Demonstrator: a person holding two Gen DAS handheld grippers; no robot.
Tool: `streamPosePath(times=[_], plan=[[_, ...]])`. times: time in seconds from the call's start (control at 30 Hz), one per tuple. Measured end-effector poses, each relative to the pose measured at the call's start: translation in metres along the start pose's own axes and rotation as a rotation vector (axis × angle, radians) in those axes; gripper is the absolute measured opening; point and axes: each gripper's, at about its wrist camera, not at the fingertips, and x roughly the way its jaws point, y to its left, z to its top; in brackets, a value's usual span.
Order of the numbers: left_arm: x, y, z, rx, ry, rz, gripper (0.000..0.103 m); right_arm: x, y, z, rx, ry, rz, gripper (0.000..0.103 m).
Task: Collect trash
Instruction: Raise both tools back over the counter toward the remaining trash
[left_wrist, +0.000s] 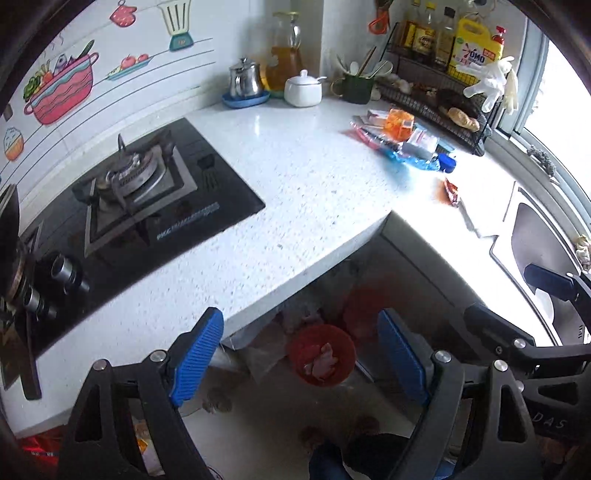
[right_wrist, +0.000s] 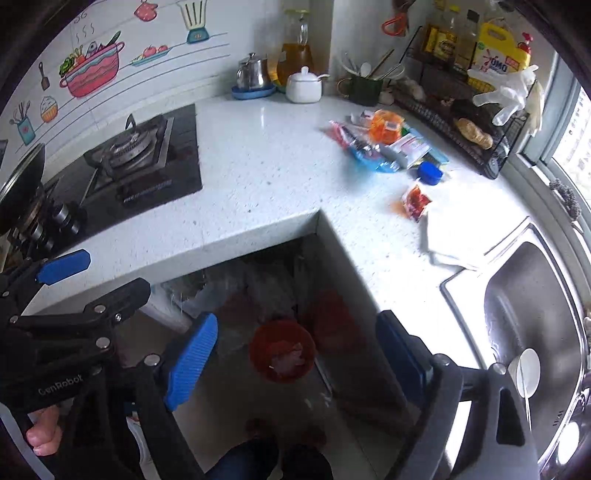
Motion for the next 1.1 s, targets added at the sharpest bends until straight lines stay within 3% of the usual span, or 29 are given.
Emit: streamPosePath(times=[0.37,0.73,1.1], plan=[[0.003,-0.028,0.076,0.062,-0.051,-0.051,0.084,-0.008,-0.03,0.057,0.046,-0.039,-0.08,0.09],[0.067,-0.035,0.161,0.079,-0.039,-0.024,0.084,0.048,-0.057,0.134,0.045,-0.054,-0.06,0.09],[0.133,-0.033,0.223,0.126,0.04,-0.007,0.084,0.108,-0.075,0.187,0.08,0.033,-0.017,0.09]])
